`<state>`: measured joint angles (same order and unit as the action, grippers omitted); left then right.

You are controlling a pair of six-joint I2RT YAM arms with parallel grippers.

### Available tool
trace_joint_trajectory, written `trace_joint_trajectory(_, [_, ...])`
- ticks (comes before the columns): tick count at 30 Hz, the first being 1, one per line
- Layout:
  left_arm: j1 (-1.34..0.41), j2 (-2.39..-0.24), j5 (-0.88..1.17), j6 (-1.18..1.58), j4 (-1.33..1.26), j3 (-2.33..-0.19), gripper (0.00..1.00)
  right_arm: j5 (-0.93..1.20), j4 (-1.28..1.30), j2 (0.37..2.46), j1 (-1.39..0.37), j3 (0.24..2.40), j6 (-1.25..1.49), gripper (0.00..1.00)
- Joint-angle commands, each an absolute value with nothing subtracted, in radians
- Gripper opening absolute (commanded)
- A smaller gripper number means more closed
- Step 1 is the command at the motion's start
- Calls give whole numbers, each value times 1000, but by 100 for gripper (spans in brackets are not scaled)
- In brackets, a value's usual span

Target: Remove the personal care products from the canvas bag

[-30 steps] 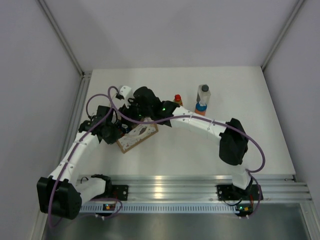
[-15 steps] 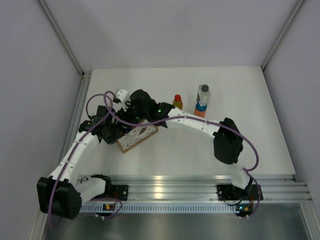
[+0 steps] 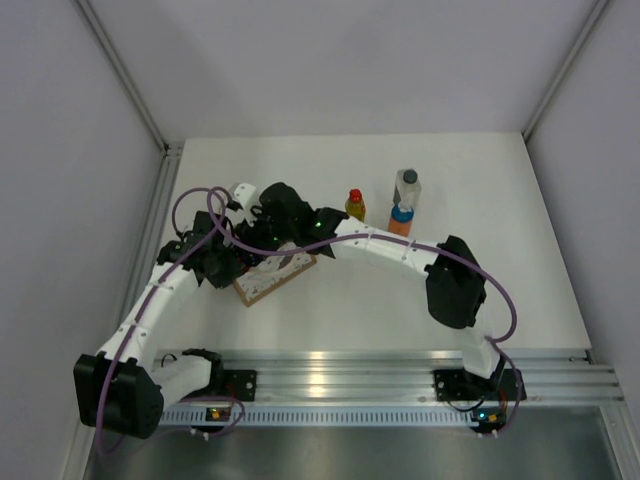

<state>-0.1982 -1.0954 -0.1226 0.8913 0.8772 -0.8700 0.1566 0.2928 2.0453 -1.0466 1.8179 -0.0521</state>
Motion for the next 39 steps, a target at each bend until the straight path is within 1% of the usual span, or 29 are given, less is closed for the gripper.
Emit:
trace_joint_trajectory(1, [-196,-1078,-110,899,873,-914,14,147,291,2031,-1068,1813,-64,44])
trace_joint_trajectory(3, [-196,-1081,-112,900,873,-914,14,149,290,2031,-1068,1806,-63,44])
trace_joint_trajectory(7, [-196,-1080,-107,900,873,-914,14,149,261,2016,-1068,1775,-57,40])
trace_joint_trajectory(12, [-196,-1080,-109,900,871,-914,14,147,244,2017,-1068,1769,-55,40])
trace_joint_trajectory(14, [-196,-1080,-106,900,871,-914,14,149,239,2020,-1068,1772,-55,38])
trace_joint_trajectory(15, [-196,-1081,-107,899,873,-914,14,149,236,2022,-1068,1770,-55,36])
trace_joint_trajectory(18, [-196,-1078,-109,899,873,-914,14,149,236,2022,-1068,1775,-55,23])
trace_joint_trajectory(21, [-196,-1077,-113,899,873,-916,14,152,236,2011,-1069,1773,-61,13])
trace_joint_trajectory(22, [-196,-1077,-112,899,873,-917,14,153,236,2008,-1069,1775,-64,4])
trace_joint_trajectory(23, [-196,-1078,-112,899,871,-917,14,153,235,2005,-1069,1775,-67,0])
trace_joint_trajectory(39, [-196,-1081,-118,908,873,-914,14,81,238,1898,-1068,1862,-46,0])
